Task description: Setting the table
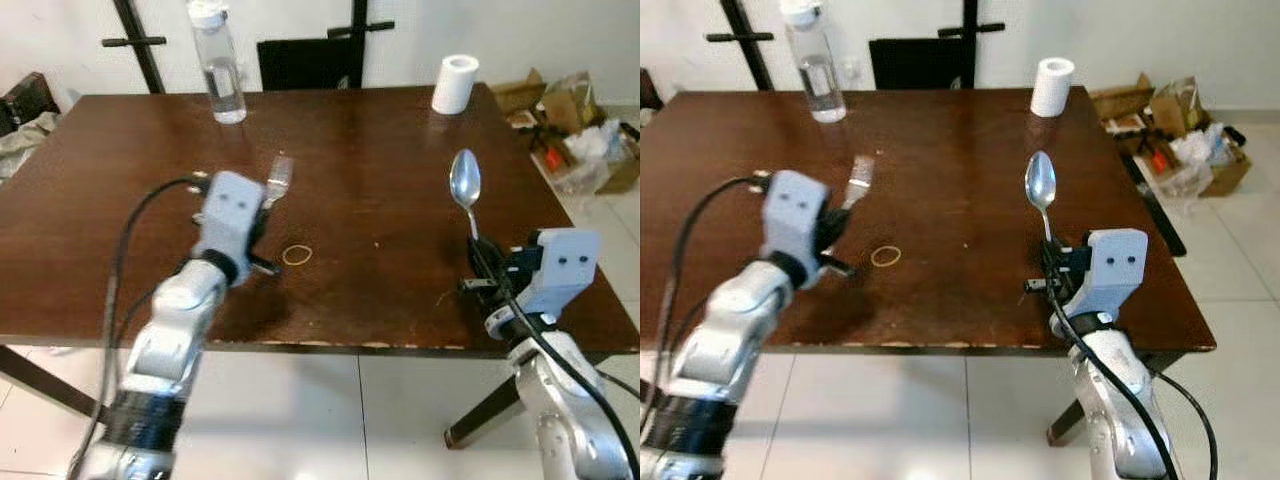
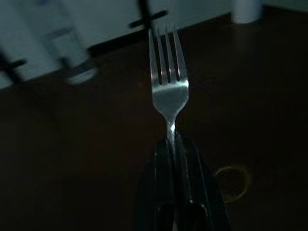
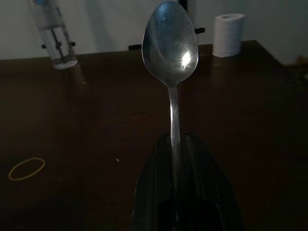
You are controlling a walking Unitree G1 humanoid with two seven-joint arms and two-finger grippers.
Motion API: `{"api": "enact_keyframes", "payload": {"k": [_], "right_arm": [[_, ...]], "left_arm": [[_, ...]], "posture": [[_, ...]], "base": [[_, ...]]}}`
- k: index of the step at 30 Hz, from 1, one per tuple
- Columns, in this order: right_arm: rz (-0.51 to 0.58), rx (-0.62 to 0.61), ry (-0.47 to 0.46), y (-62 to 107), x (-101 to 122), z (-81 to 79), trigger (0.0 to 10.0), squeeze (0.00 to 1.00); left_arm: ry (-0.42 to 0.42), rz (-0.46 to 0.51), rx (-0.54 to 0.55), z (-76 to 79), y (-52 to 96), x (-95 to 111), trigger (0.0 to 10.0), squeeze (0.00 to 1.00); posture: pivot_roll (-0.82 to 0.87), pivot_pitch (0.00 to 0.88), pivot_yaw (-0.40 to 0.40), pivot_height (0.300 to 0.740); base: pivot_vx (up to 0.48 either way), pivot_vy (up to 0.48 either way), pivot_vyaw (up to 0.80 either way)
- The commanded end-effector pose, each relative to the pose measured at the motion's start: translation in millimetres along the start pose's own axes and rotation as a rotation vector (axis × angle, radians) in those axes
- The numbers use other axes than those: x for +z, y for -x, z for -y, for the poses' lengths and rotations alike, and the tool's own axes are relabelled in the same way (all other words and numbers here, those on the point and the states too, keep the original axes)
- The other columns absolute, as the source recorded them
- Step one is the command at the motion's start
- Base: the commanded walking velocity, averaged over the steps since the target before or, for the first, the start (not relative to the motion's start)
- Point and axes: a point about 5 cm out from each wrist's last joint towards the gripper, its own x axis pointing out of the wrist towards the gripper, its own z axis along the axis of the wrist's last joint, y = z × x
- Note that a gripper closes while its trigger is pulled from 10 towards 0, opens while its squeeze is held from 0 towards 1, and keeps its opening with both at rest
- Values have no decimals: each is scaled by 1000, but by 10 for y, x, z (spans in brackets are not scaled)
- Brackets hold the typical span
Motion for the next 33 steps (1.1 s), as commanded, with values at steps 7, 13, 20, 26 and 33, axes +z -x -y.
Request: {"api": "enact_keyframes", "payload": {"k": [7,13,20,26,33], "right_arm": [[-29,-117,-8,132,-159,172,10000,0],[-18,-71,13,146,-181,88,10000,0],[-13,-85,3,194,-217,59,10000,0],[-19,-75,5,222,-248,50,10000,0],[-20,-72,6,219,-261,52,10000,0]], "left_arm": [[31,-11,138,-215,350,-129,10000,0],[55,-38,84,-84,361,-211,10000,0],[112,-55,54,43,317,-248,10000,0],[117,-64,42,89,297,-271,10000,0],[120,-67,42,103,293,-282,10000,0]], "posture": [[38,135,89,740],[28,124,91,740],[6,115,101,740],[-5,112,105,732],[-6,106,100,702]], "base": [[0,0,0],[0,0,0],[0,0,0],[0,0,0],[0,0,0]]}}
